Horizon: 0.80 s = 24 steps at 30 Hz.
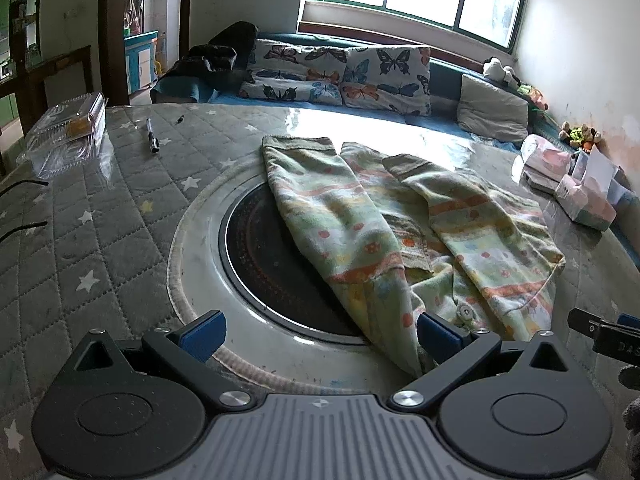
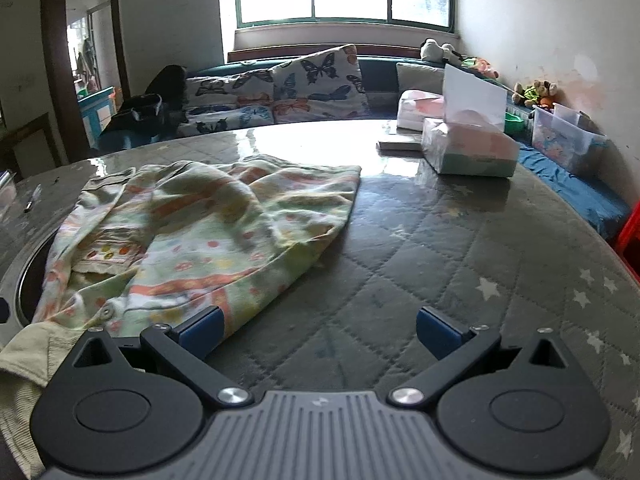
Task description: Fold clothes
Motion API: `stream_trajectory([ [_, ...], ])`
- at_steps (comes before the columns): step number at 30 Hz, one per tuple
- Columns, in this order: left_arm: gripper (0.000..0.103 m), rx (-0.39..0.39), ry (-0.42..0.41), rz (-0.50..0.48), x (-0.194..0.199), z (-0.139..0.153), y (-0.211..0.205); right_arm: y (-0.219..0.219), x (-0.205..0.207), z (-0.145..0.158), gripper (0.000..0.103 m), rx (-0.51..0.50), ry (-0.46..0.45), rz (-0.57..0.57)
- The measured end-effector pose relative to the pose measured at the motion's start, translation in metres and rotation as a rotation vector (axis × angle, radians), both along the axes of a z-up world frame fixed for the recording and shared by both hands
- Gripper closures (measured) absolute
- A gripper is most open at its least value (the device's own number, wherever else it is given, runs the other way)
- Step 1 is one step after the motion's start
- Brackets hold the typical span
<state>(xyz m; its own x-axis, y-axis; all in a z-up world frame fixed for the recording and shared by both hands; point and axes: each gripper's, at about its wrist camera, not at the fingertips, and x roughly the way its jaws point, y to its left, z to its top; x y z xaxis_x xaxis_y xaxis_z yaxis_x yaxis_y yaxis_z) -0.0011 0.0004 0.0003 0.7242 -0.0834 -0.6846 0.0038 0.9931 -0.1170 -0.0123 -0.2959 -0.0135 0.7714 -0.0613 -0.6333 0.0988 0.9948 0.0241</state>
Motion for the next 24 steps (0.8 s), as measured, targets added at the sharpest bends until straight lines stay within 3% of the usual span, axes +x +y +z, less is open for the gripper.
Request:
stream_trajectory([
  [24,0.000,0.012,0.058,-0.022,-0.009,-0.002,-0.004,0.031,-0.015,0.007,0.000,0.012,0.019,0.096],
])
